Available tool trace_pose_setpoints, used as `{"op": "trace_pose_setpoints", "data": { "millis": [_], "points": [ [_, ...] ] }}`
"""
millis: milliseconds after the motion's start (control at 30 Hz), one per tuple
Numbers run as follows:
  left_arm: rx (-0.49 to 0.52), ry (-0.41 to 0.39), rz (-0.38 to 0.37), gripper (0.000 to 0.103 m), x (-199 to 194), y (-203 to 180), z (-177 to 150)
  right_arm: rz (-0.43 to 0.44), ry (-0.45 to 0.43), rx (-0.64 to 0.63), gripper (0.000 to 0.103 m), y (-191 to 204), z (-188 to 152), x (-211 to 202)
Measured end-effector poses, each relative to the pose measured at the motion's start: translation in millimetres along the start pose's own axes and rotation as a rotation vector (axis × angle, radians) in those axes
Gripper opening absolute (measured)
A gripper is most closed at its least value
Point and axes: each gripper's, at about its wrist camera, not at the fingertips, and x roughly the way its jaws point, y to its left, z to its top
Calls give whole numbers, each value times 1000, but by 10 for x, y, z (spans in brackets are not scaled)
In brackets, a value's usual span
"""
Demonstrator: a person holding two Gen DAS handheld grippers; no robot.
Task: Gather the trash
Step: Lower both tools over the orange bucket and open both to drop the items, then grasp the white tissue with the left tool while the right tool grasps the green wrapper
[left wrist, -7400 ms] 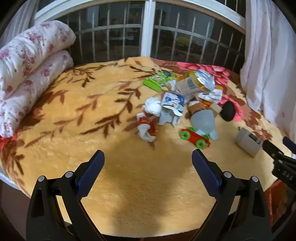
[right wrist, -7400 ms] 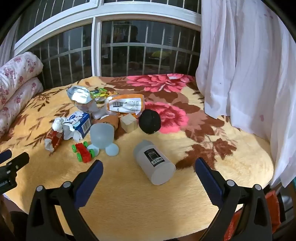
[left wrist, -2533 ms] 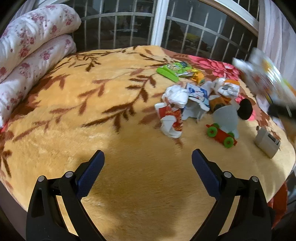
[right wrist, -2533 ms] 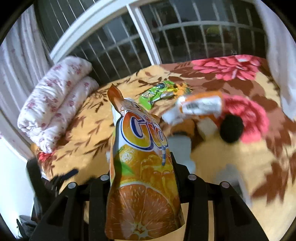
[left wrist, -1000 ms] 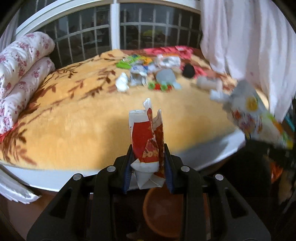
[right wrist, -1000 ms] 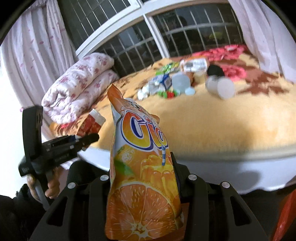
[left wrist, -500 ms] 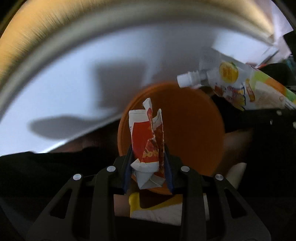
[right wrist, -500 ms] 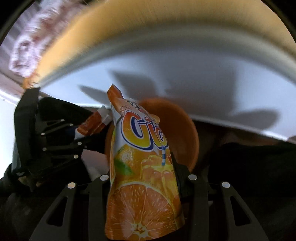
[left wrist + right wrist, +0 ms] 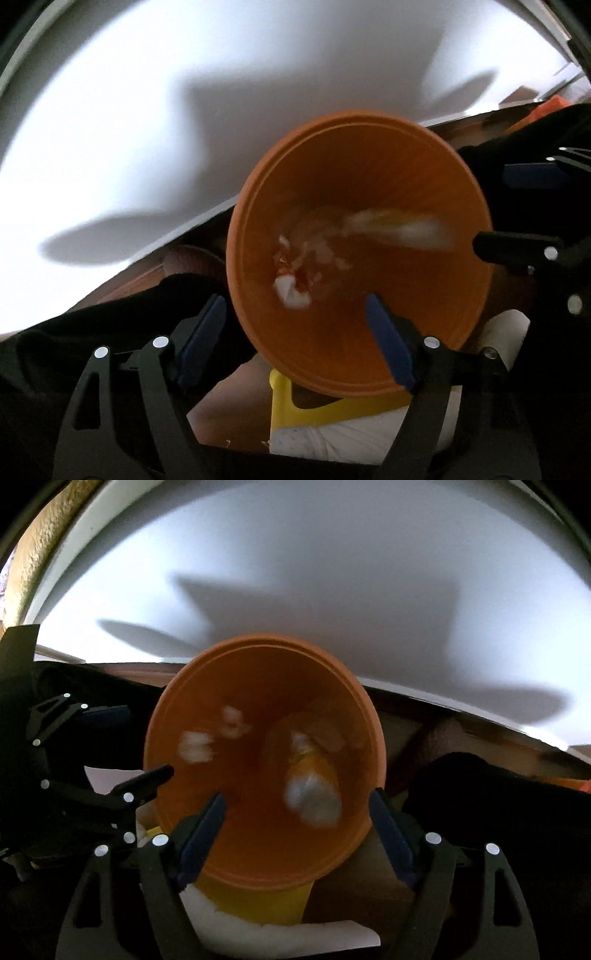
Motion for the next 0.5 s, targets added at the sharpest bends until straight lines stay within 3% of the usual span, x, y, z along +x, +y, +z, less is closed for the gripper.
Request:
{"op": "trace_pose_setpoints", "data": {
  "millis": [267,400,500],
  "points": [
    [-21,-113,-48,77,-467,74,-134,29,-162,43,77,-139,-251,-573],
    [-63,-320,-69,77,-1189,221,-197,73,-332,45,77,-340,-433,-1138],
    [-90,-488,-33,84,-1738,385,-115,94,-485,33,77,-336,-567,-1530]
  ]
}}
